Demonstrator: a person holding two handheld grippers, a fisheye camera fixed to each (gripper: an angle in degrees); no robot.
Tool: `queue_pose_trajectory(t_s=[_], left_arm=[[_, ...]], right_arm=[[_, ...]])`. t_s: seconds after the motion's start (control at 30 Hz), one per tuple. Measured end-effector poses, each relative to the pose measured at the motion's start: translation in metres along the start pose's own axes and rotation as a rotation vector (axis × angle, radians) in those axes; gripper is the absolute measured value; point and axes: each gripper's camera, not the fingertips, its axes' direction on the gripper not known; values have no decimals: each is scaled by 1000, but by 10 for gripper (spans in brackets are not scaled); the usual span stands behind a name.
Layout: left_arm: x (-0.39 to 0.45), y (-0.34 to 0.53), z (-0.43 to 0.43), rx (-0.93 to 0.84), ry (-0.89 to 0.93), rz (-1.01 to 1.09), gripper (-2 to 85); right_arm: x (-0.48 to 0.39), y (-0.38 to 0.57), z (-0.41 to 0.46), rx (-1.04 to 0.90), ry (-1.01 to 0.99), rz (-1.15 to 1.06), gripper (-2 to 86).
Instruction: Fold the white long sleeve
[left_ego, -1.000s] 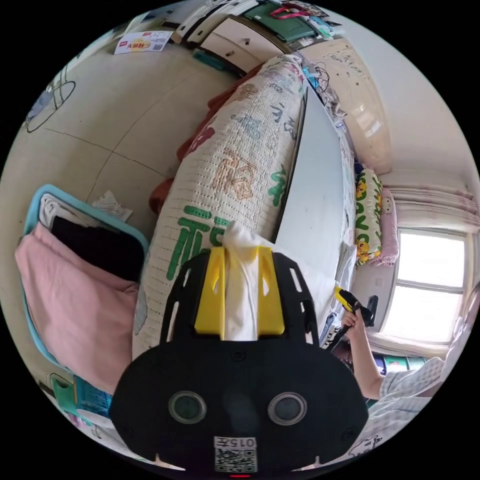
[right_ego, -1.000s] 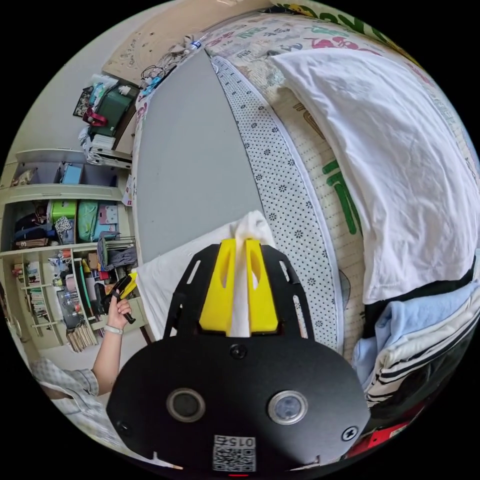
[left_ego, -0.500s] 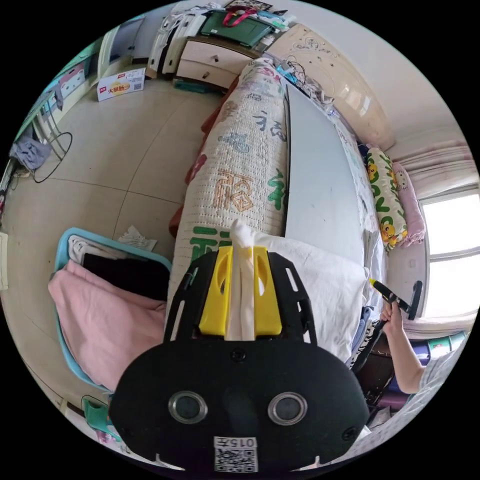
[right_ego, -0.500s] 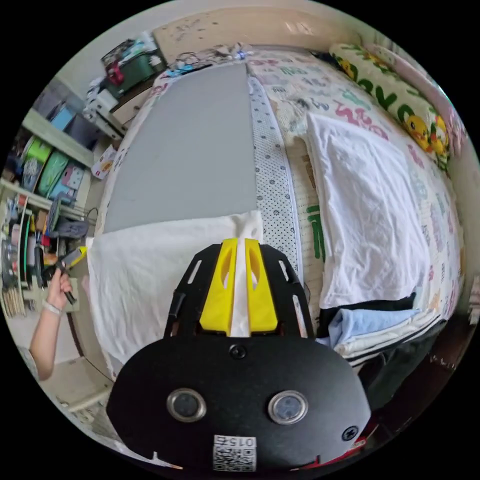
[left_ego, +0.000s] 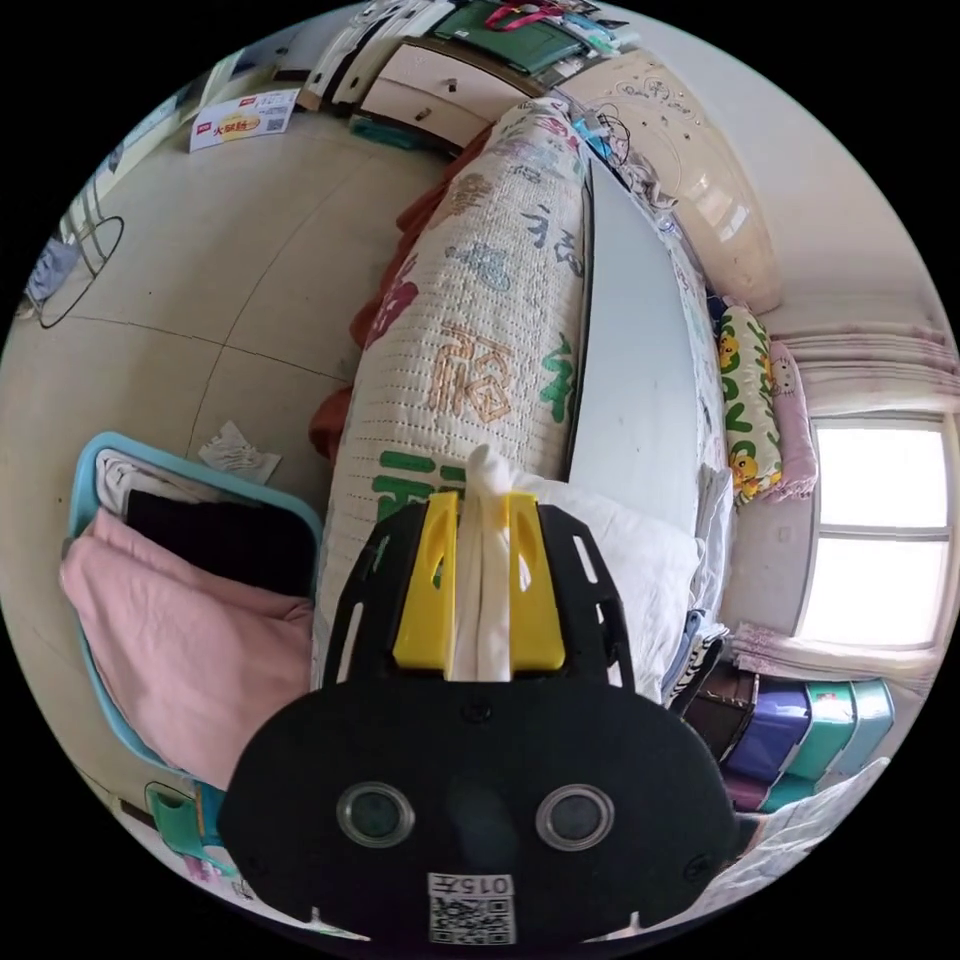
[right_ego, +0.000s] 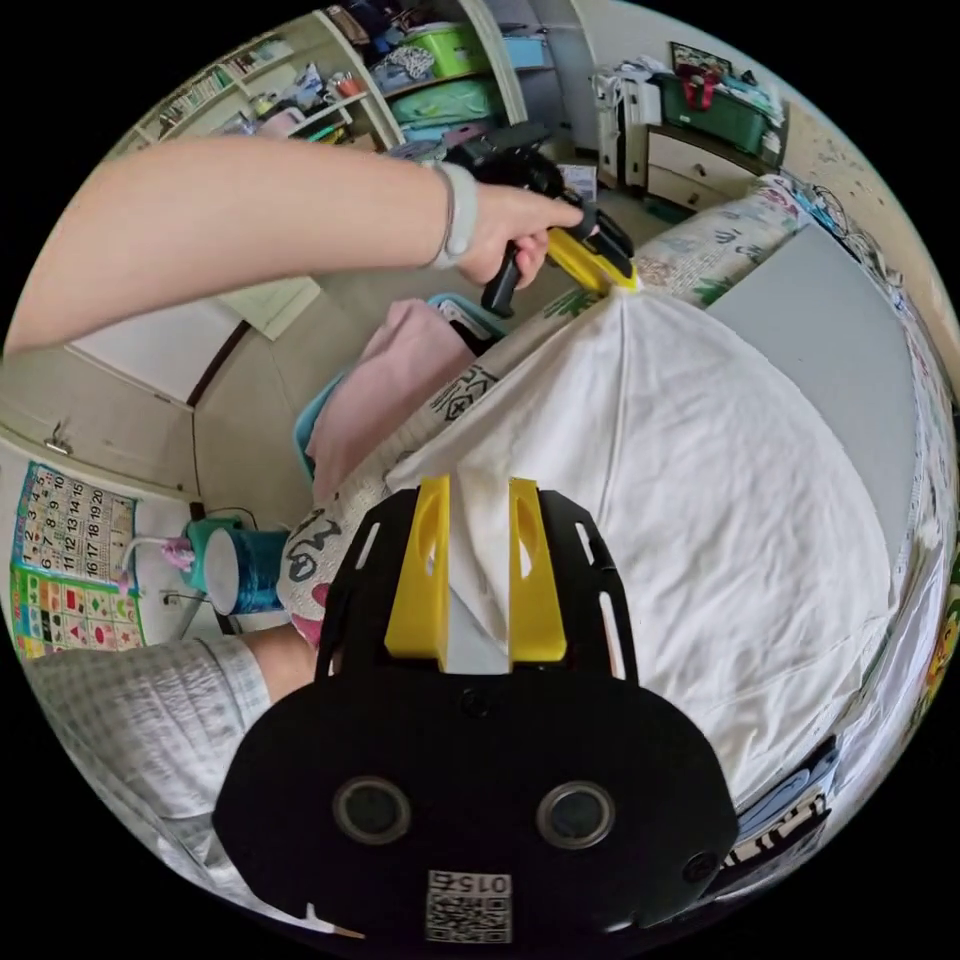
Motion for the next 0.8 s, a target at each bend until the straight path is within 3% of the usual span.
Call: queue_pose_trajectory(t_s=[0.23, 0.5, 0.67, 0.8], left_arm=[[39, -18, -2, -30, -58, 98, 46], [96, -27, -5, 8, -263, 131, 40], [126, -7, -49, 29, -252, 169, 76], [149, 44, -86, 16, -188, 245, 81]], right_arm=[[18, -4, 19, -83, 21, 103, 4], [31, -7, 14, -113, -54, 83, 2], [74, 14, -66, 41, -128, 252, 29], [130, 66, -116, 88, -53, 495, 56]])
